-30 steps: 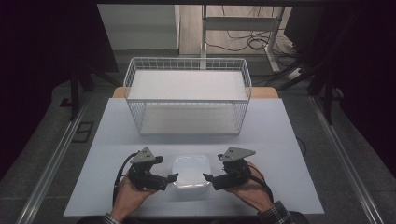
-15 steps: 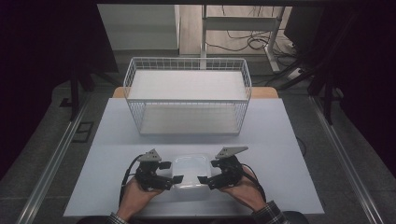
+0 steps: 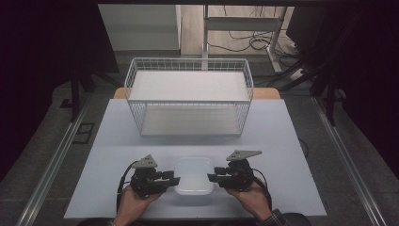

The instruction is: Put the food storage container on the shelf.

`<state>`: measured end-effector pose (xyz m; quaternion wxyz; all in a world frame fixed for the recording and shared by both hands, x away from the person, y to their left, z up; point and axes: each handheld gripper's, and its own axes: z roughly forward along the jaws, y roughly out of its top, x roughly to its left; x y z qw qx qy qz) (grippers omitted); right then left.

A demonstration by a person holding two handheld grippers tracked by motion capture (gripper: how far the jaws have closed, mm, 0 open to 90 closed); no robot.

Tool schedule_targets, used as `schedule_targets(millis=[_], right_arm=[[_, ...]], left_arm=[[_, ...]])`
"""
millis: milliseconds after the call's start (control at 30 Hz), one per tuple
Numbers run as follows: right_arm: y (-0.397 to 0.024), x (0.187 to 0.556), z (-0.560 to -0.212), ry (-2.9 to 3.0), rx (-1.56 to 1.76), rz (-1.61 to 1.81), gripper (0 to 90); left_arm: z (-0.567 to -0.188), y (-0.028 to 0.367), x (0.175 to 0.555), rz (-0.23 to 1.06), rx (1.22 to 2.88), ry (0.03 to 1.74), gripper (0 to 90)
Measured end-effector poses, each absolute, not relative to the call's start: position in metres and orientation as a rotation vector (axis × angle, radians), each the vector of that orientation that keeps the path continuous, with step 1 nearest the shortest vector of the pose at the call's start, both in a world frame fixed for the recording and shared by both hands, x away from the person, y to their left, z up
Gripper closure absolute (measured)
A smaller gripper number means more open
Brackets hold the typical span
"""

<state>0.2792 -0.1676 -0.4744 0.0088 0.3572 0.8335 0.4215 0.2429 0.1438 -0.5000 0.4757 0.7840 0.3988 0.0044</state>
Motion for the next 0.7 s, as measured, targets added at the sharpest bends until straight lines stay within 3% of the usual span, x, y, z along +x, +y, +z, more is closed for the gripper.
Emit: schedule_targets(millis=[233, 600, 700], right_arm=[[-0.172, 0.273, -0.47, 2.524, 1.197, 1.388, 77.6], [-0.174, 0.266, -0.478, 2.499, 1.233, 1.403, 77.8], [-0.172, 0.266, -0.477, 2.492, 1.209, 1.368, 78.2]], left_arm=[[-0.496, 0.146, 0.24, 0.077, 1.866, 1.031, 76.1], [-0.497, 0.146, 0.235, 0.054, 1.837, 1.043, 79.5], [-0.494, 0.144, 0.234, 0.101, 1.844, 1.038, 79.8]])
